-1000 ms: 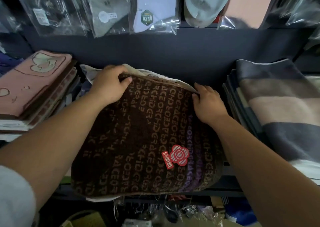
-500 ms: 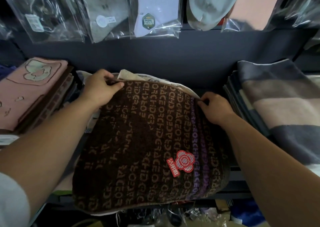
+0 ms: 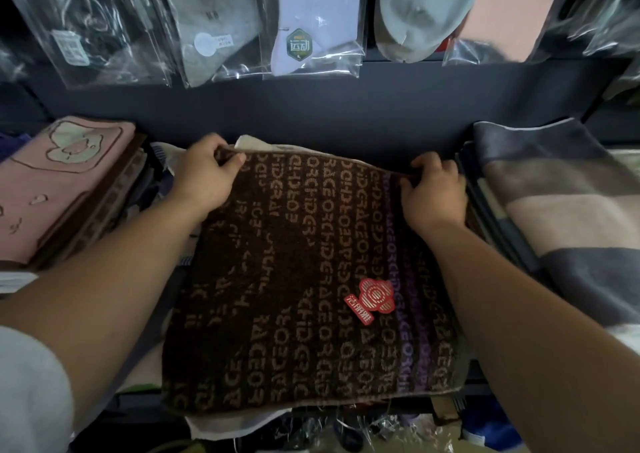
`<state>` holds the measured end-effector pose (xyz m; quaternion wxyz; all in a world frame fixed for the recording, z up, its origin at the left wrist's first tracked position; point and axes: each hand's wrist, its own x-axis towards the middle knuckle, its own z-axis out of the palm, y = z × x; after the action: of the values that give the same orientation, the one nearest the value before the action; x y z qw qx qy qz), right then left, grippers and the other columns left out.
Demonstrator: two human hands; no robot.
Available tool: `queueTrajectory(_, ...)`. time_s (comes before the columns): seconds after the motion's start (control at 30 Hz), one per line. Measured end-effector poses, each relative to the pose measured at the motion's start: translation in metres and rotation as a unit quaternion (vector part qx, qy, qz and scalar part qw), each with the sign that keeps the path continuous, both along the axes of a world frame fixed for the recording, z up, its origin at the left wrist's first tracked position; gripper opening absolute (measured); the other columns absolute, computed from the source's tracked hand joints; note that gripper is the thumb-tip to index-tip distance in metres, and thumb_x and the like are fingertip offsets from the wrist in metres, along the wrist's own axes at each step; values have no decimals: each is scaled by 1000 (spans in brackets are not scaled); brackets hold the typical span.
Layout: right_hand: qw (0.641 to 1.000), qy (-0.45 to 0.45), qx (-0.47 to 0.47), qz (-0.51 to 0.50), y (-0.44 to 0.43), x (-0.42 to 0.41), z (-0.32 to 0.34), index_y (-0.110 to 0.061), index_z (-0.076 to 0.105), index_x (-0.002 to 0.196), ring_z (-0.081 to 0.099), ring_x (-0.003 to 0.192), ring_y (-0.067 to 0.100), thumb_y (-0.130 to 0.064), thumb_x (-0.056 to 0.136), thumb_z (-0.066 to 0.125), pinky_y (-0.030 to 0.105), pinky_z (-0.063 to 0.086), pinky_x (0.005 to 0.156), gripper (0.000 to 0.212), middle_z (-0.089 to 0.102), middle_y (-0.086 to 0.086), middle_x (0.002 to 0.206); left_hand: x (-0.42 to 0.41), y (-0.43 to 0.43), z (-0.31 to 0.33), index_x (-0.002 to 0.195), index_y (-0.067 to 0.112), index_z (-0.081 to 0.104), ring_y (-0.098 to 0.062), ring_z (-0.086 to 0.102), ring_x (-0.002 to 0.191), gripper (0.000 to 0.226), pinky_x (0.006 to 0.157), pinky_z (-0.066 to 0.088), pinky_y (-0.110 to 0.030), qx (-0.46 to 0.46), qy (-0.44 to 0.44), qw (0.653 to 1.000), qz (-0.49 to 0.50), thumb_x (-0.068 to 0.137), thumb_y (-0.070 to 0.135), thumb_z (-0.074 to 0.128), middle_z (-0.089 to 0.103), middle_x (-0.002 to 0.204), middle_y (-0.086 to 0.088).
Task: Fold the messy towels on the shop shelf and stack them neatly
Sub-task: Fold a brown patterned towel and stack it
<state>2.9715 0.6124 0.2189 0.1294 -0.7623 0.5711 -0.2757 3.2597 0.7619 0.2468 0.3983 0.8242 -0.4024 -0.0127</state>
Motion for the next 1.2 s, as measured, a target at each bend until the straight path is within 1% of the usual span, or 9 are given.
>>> queueTrajectory(0.13,994,11,-15,107,57,12,-6,-32,44,143,34,137,36,-56,89,61,54,32,109,62,39,10,148,-6,28,-11,119,25,62,-15,64,106,41,93,51,-36,34,128,991,-21,87,51,67,68,114,9)
queueTrajectory(0.2,978,25,-28,204,89,10,0,-39,39,146,23,147,31,-69,87,53,53,23,116,68,29,4,158,-14,52,-14,110,29,65,-16,68,101,38,92,54,-41,42,185,981,-27,83,56,69,71,108,9)
queueTrajectory(0.3,944,103,-35,313,121,0,-2,-48,23,153,-1,155,26,-79,89,35,54,4,122,72,2,-2,169,-31,89,-18,109,26,68,-17,69,100,26,90,54,-38,54,255,965,-31,90,44,69,72,106,6)
queueTrajectory(0.47,912,247,19,327,120,-7,-34,-53,-18,151,-30,149,30,-87,86,17,60,-11,120,82,-36,-6,161,-60,134,-17,114,39,66,-13,68,107,27,99,50,-40,56,337,938,-52,88,39,73,72,114,13)
queueTrajectory(0.77,911,248,36,329,118,-6,-38,-54,-22,150,-34,147,29,-88,85,14,57,-15,120,81,-39,-7,159,-79,162,-19,121,61,52,-3,62,114,58,103,46,-35,103,353,926,-80,85,25,78,66,121,26)
queueTrajectory(0.9,910,246,43,330,116,-6,-38,-53,-21,150,-34,148,29,-88,85,13,58,-14,120,82,-38,-7,160,-93,161,-12,117,52,63,-5,70,100,44,87,51,-33,-18,396,917,-37,96,13,62,73,109,20)
queueTrajectory(1.0,908,252,45,333,116,-6,-39,-52,-22,151,-33,148,29,-88,84,12,59,-12,120,83,-38,-6,160,-104,158,-4,115,48,68,-12,71,102,37,89,51,-39,-46,428,902,-24,97,17,59,74,110,15)
queueTrajectory(1.1,905,243,65,344,114,-5,-36,-53,-17,152,-34,147,28,-87,84,13,57,-15,120,81,-37,-8,160,-119,149,7,106,48,69,0,71,88,34,80,51,-31,-65,392,917,-19,99,16,57,74,94,26)
queueTrajectory(1.2,903,165,137,373,106,-10,-27,-55,1,154,-30,149,20,-83,85,15,51,-18,119,77,-26,-15,163,-142,134,22,113,47,67,3,69,93,37,76,53,-19,-72,336,938,-56,100,14,55,73,99,28)
